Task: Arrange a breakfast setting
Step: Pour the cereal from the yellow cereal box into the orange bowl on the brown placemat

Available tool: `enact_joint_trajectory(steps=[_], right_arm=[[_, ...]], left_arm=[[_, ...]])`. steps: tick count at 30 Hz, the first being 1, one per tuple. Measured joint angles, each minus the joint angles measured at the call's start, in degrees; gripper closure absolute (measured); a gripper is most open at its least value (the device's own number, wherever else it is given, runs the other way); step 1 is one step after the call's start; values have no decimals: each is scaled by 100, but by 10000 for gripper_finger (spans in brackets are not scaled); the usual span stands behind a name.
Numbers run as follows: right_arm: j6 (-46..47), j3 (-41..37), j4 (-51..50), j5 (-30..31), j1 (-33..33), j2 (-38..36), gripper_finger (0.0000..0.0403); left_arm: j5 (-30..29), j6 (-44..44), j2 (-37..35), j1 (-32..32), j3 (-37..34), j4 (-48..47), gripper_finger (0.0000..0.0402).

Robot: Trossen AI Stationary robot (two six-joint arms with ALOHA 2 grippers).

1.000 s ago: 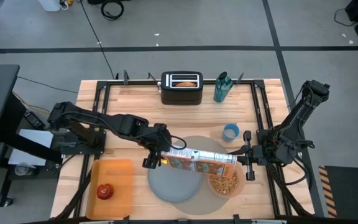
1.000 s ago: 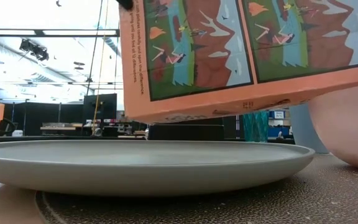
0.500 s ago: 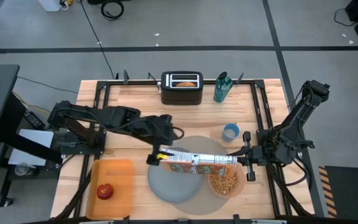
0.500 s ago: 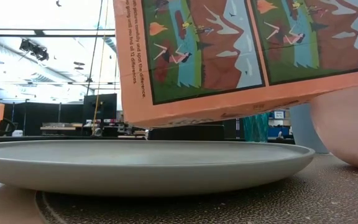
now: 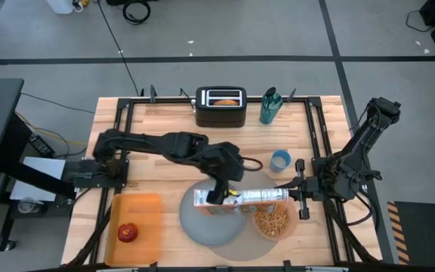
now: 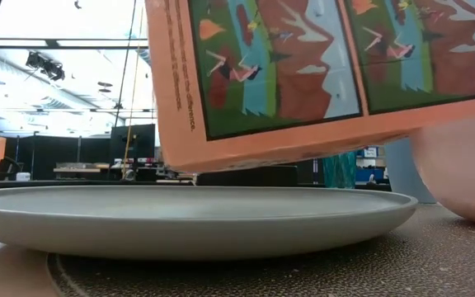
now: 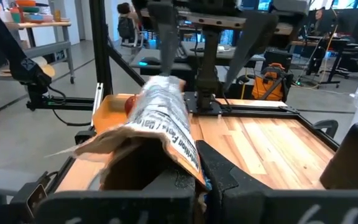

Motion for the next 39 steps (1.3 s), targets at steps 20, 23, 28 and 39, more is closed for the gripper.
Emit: enact_joint_trajectory(steps=[20, 23, 28, 39], right_arm=[[31, -1, -120, 194, -13, -2, 394], [50, -2, -124, 198, -13, -2, 394], [50, -2, -126, 200, -13, -2, 394], [42, -7, -139, 157, -122, 0, 394]], left_arm=[[-291, 223, 705, -244, 1454, -560, 86], [-297, 91, 801, -265, 1457, -552, 86], [-732, -289, 944, -202, 1455, -559, 86], [-470, -582, 1263, -185, 1456, -570, 86]])
